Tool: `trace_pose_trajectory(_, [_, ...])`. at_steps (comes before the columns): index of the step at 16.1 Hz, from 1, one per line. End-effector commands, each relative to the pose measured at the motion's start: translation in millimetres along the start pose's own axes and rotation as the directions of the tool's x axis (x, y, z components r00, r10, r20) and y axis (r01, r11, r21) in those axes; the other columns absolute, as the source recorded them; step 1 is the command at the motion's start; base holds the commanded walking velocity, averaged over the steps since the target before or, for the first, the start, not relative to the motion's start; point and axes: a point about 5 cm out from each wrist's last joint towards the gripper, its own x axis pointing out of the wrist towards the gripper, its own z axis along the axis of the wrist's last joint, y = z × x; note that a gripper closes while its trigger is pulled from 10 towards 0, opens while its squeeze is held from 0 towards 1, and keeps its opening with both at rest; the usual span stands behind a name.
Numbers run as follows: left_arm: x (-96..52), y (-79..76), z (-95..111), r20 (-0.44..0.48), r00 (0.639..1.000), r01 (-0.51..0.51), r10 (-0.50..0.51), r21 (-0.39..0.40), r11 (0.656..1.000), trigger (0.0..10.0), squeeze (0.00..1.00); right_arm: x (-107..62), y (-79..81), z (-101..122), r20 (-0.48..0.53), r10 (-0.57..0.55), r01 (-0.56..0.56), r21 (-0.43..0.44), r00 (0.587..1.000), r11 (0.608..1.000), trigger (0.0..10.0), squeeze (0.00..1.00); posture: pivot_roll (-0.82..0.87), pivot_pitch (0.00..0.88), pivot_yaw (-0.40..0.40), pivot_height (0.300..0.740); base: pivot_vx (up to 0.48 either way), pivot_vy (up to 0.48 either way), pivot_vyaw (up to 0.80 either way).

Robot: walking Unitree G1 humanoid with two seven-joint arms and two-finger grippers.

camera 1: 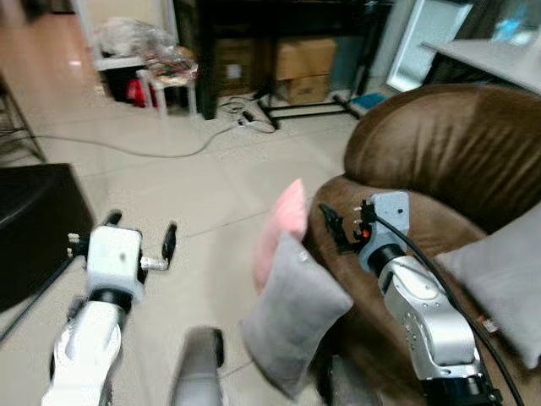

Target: Move the pillow to the sofa from floor

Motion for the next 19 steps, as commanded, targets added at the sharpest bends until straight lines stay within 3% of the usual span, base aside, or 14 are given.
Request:
trace_pose_trajectory(1, [2.5, 1.6, 7, 0.038, 0.999, -0.009, 0.009, 0.008, 1.000, 10.0, 0.00, -1.1, -5.5, 2, 0.013, -0.033, 0.033, 0.005, 0.999, 0.999, 10.0, 0.00, -0.02, 0.000, -0.064, 0.621, 0.000, 0.000, 0.00])
trace_pose_trajectory(7, [-3.3, 14.1, 0, 0.022, 0.996, -0.091, 0.090, 0.026, 0.996, 10.0, 0.00, -6.3, -24.2, -8, 0.010, -0.168, 0.167, 0.027, 0.986, 0.986, 10.0, 0.00, -0.02, 0.000, -0.069, 0.621, 0.000, 0.000, 0.00])
trace_pose_trajectory(10, [-5.0, 14.6, -2, 0.024, 0.995, -0.096, 0.096, 0.009, 0.995, 10.0, 0.00, -8.8, -22.3, -12, 0.004, -0.158, 0.158, 0.034, 0.987, 0.987, 10.0, 0.00, -0.02, 0.000, -0.065, 0.616, 0.000, 0.000, 0.00])
trace_pose_trajectory(19, [-6.3, 12.0, -1, 0.046, 0.995, -0.084, 0.085, -0.011, 0.996, 10.0, 0.00, -7.2, -15.2, -13, 0.003, -0.119, 0.119, 0.039, 0.993, 0.992, 10.0, 0.00, -0.01, 0.000, -0.072, 0.531, 0.000, 0.000, 0.00])
